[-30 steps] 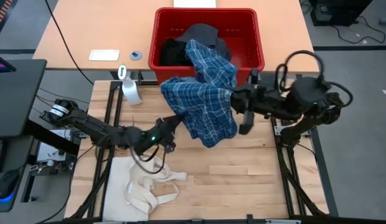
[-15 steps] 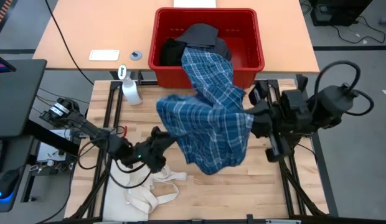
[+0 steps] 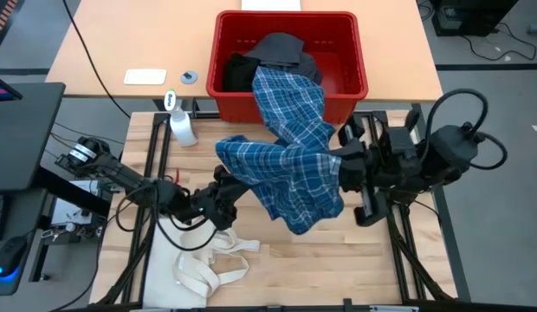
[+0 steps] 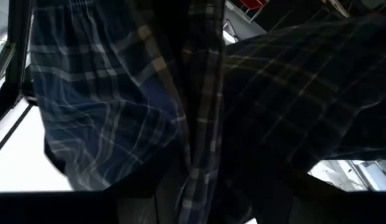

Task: Fold Laundry from Bin
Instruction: Fold the blue pants

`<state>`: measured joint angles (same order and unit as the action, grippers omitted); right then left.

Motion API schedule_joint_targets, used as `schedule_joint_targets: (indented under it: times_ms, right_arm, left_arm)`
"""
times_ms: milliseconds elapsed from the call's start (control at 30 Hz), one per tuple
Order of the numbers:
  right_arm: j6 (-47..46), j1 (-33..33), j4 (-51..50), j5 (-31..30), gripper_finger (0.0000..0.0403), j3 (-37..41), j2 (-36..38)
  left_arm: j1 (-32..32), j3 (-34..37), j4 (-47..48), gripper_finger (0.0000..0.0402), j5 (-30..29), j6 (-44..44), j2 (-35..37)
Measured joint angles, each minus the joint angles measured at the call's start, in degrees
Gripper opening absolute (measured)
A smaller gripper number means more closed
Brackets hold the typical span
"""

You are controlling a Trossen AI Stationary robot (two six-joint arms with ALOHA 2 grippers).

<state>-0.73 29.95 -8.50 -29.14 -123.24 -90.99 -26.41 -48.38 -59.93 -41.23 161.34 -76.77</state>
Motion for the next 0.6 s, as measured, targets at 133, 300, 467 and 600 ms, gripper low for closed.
schedule_joint_targets:
  times_ms: [133, 300, 467, 600]
  right_arm:
    - [1.0, -0.4, 1.6, -0.6, 0.0016, 0.0, -0.8]
    - [1.0, -0.4, 1.5, -1.3, 0.0017, 0.0, -1.3]
    - [2.2, -0.9, 1.2, -3.7, 0.0016, 0.0, -1.4]
    - [5.0, -1.0, 1.0, -8.5, 0.0017, 0.0, -1.3]
  left_arm:
    - [0.9, 0.0, 0.1, 0.0166, 4.0, -0.1, 0.0]
    - [0.7, 0.0, 0.3, 0.0166, 9.4, 0.2, 0.0]
    - [0.7, 0.0, 0.1, 0.0165, 16.2, -1.6, 0.0]
    - [0.2, 0.0, 0.1, 0.0151, 17.6, -9.5, 0.0]
